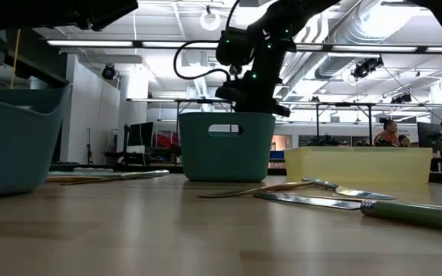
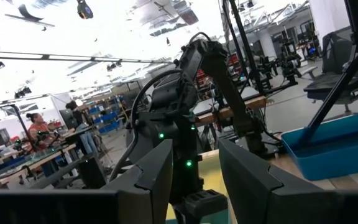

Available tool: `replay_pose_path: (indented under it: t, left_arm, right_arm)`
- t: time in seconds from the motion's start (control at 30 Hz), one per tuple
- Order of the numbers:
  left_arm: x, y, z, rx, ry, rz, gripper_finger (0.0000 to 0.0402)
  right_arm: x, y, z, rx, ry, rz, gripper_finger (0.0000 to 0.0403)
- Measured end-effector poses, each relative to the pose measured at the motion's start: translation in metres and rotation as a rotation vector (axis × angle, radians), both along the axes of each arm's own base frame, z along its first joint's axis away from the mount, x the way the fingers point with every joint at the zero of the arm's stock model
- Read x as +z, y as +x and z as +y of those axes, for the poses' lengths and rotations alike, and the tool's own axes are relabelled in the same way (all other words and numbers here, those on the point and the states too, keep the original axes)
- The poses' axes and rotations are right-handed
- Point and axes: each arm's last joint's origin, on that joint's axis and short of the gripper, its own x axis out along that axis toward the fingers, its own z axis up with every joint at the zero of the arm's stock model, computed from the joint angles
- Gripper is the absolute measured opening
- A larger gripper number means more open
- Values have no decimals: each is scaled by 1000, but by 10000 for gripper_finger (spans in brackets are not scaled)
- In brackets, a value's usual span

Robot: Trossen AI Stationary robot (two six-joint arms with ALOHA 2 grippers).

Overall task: Sort silverware by color (type)
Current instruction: Put the yellow knife into the green bin, then put the blue patterned knife into the yellow bin

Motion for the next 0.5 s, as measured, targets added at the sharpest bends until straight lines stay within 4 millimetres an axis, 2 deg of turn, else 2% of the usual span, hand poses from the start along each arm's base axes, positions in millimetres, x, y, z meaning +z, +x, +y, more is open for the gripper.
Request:
replay_pose_path:
  t: [0.2, 0.37, 0.5]
  left_arm:
    - [0, 0, 0, 0, 0, 0, 126]
    - [0, 0, 0, -1, -1, 0, 126]
    - [0, 0, 0, -1, -2, 1, 126]
  right_arm:
    - [0, 1, 1, 55, -17, 7, 117]
    - [1, 0, 1, 117, -38, 22, 131]
    - [20, -6, 4, 188, -105, 19, 132]
